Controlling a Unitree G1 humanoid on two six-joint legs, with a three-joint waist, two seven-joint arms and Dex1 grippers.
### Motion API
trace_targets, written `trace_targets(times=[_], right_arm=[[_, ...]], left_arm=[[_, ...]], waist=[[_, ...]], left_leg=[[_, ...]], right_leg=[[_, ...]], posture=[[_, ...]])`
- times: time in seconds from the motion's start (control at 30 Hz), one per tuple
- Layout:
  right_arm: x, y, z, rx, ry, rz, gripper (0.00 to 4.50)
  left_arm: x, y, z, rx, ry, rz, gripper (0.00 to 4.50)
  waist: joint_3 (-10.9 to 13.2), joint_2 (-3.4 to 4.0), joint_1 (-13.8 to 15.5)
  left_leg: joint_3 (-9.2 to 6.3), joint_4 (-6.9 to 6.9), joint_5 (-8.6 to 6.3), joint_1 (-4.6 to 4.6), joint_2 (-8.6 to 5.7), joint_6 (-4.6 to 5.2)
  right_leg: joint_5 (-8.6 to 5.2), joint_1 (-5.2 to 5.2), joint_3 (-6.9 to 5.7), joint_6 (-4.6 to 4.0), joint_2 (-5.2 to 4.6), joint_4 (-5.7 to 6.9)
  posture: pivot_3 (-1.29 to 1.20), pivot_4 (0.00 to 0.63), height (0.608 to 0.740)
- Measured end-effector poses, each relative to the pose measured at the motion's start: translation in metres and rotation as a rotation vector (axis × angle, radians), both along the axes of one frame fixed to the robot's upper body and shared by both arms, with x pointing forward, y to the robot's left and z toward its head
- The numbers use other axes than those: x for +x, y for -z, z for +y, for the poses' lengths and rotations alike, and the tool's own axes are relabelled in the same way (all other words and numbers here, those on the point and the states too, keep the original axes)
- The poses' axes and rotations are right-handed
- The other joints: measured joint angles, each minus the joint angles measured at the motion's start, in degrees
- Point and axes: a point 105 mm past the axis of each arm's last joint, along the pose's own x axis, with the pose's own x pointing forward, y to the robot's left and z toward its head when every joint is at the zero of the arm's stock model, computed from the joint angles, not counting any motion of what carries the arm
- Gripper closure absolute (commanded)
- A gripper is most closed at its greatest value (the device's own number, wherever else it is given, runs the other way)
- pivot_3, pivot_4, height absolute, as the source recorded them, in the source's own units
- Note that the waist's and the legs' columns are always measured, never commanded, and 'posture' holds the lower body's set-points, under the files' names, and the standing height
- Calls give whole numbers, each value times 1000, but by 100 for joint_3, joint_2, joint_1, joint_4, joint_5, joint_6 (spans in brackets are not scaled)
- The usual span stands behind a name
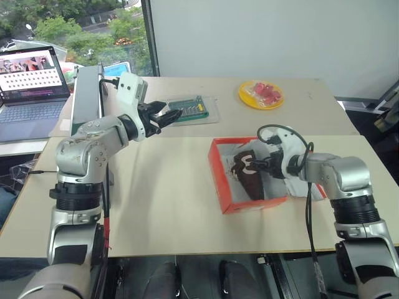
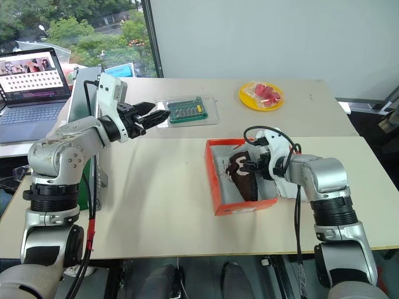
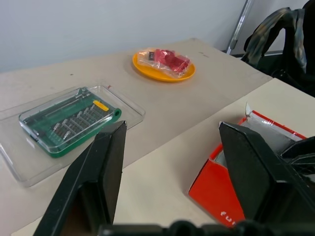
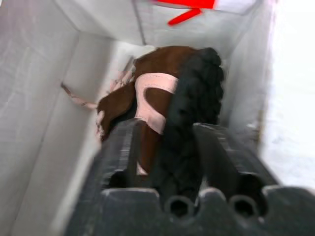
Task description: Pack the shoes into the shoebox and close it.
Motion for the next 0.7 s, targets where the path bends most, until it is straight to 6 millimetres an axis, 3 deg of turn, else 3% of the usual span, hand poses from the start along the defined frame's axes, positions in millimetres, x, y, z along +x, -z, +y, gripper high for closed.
trace_targets(times=[0.1, 0.2, 0.33, 0.47, 0.6, 0.67, 0.7], right_arm=[[0, -8, 4, -11, -20, -32, 61], [-2, -25, 11, -18, -62, -75, 61], [-1, -68, 22, 16, -98, -181, 61], [-8, -111, 53, 98, -269, -404, 61], [-27, -128, 89, 272, -505, -477, 61], [-30, -122, 98, 263, -561, -494, 61], [-30, -117, 100, 263, -570, -488, 17]], left_arm=[[0, -1, 1, 6, -3, -4, 1312], [0, -1, 9, 19, -33, -7, 1312], [0, -1, 27, 27, -92, -8, 1312], [2, 11, 61, 51, -254, 11, 1312], [1, 41, 86, 91, -402, 59, 1312], [-1, 56, 100, 92, -484, 81, 1312], [-2, 59, 104, 96, -509, 87, 1070]], waist=[[0, 0, 4], [0, 0, -1], [0, 0, -25], [0, 0, -18], [0, 0, -4], [-2, -4, 17], [-4, -7, 25]], left_leg=[[-1, 1, 1, 0, 0, -1], [-1, 1, 0, 0, 0, 0], [-2, -2, -2, 8, 3, 3], [-2, -3, -5, 8, 2, 8], [-1, -4, -4, 21, 3, 7], [-1, -2, -5, 21, 3, 8], [-2, -1, -6, 20, 3, 9]], right_leg=[[0, 0, 0, 0, 0, 1], [0, -1, 0, 0, 0, 2], [0, -1, 3, 0, 3, 4], [0, 0, 3, 0, 2, 3], [0, 12, 1, -1, 1, 5], [0, 15, -3, -1, 0, 8], [0, 16, -6, -1, -1, 8]], posture=[[0, 150, 740], [0, 150, 740], [0, 150, 740], [0, 150, 740], [0, 150, 740], [0, 150, 740], [0, 150, 740]])
